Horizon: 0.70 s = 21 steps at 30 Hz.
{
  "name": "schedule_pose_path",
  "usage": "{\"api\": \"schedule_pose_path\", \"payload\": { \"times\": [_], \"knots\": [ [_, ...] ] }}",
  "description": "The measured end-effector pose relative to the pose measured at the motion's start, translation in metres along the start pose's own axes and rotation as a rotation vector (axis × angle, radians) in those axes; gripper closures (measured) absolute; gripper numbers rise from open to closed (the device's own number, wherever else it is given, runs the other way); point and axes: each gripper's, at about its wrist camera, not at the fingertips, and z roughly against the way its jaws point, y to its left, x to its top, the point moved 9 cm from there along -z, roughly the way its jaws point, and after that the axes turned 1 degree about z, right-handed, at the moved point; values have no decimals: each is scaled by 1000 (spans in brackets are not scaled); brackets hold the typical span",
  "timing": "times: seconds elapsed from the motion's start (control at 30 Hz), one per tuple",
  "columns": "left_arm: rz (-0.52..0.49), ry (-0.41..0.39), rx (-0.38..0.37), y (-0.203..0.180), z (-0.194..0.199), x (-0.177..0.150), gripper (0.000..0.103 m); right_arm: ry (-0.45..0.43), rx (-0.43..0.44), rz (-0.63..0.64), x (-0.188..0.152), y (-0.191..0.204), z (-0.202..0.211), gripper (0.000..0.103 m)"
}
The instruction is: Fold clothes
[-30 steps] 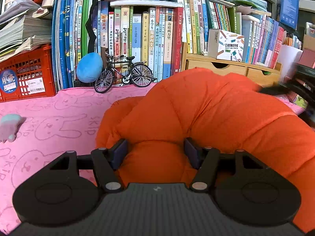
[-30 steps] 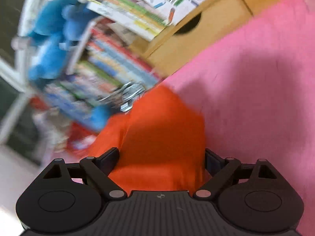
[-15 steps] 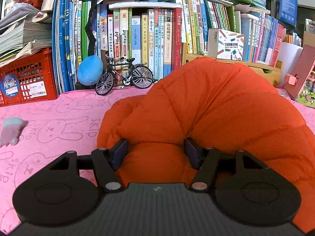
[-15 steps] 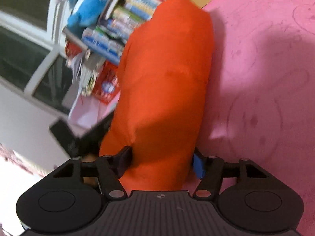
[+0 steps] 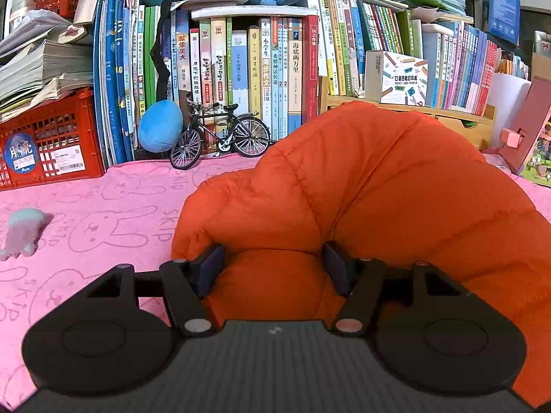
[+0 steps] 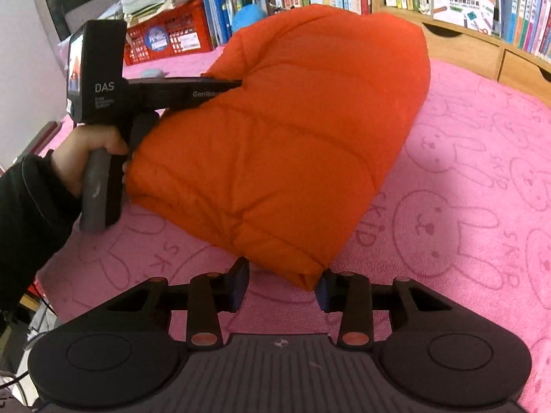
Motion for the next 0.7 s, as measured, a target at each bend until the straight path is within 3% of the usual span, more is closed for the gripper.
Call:
{"api": "schedule_pose_path", "payload": {
  "times": [0.43,0.63,0.7],
  "knots": [
    [3,-1,-6,1,-1,-2,39,-5,-25,25,-3,5,-4,61],
    [8,2,-12,2,-2,-3,39,-7,-37,52,-4,11,-7,54],
    [8,1,-9,2,-2,-3,38,-17,-24,56,-4,14,-9,46]
  ]
}}
